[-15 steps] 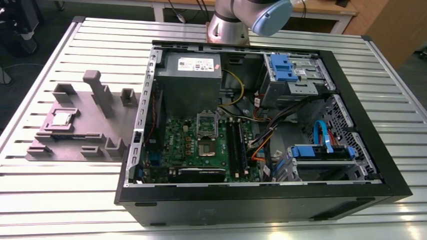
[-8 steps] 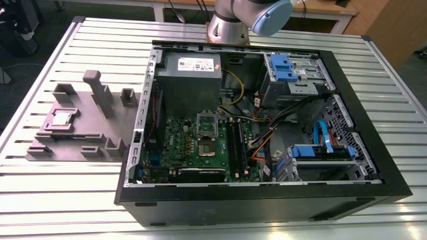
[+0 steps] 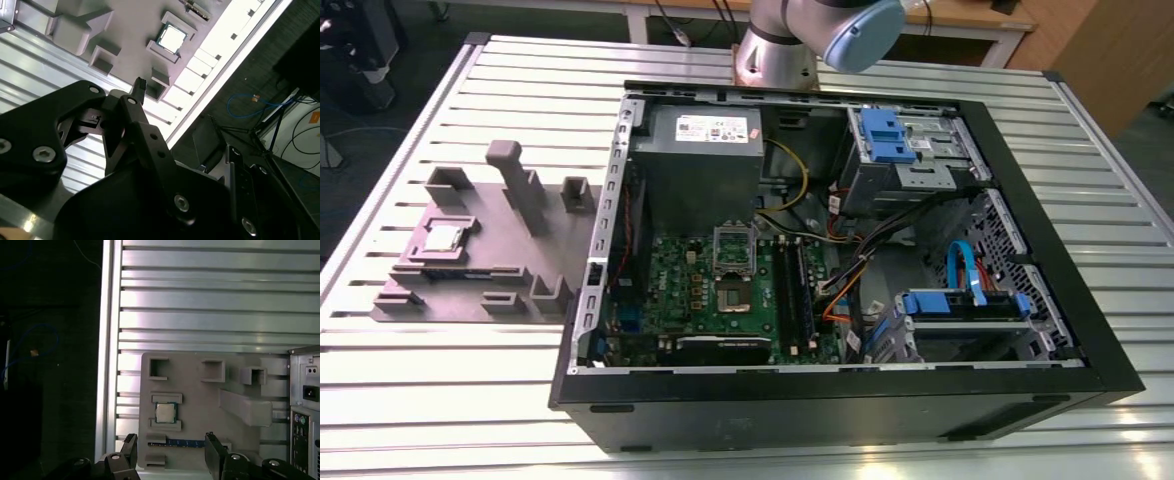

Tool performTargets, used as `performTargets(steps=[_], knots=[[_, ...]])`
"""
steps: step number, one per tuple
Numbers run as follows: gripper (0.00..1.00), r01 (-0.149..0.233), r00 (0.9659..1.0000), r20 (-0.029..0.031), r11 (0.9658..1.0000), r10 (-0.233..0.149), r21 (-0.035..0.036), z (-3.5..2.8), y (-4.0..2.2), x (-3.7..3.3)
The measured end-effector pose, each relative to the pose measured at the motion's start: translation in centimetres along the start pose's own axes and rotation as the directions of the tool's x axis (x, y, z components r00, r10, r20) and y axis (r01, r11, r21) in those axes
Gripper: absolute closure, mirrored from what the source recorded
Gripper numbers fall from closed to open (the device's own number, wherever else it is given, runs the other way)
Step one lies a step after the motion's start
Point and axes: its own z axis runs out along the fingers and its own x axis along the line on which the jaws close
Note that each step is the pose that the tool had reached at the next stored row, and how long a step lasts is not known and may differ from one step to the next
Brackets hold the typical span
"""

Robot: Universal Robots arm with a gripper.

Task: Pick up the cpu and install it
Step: 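Pick up the cpu and move it towards the insertion slot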

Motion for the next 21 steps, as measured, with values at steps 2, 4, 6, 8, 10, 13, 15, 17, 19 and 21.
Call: performTargets(steps=[2,4,6,8,10,13,15,17,19,21], knots=[[0.35,0.014,0.9999,-0.0025,0.9999,-0.014,0.0008,0.31,-0.02,-0.01],[0.35,0.022,0.9998,-0.0031,0.9998,-0.022,0.0039,0.6,-0.04,-0.02],[0.35,0.026,0.9997,-0.0035,0.9996,-0.026,0.0067,0.92,-0.05,-0.02],[0.35,0.027,0.9996,-0.0035,0.9996,-0.027,0.0073,1.27,-0.07,0.02],[0.35,0.027,0.9996,-0.001,0.9996,-0.027,0.0075,1.6,-0.1,0.14],[0.35,0.022,0.9997,0.0068,0.9997,-0.022,0.0075,2.06,-0.23,0.21],[0.35,0.02,0.9998,0.0083,0.9998,-0.02,0.0077,2.4,-0.4,0.21],[0.35,0.02,0.9998,0.0088,0.9998,-0.02,0.0077,2.75,-0.5,0.21],[0.35,0.02,0.9998,0.0088,0.9998,-0.02,0.0078,3.12,-0.59,0.2],[0.35,0.019,0.9998,0.009,0.9998,-0.019,0.0077,3.44,-0.66,0.2]])
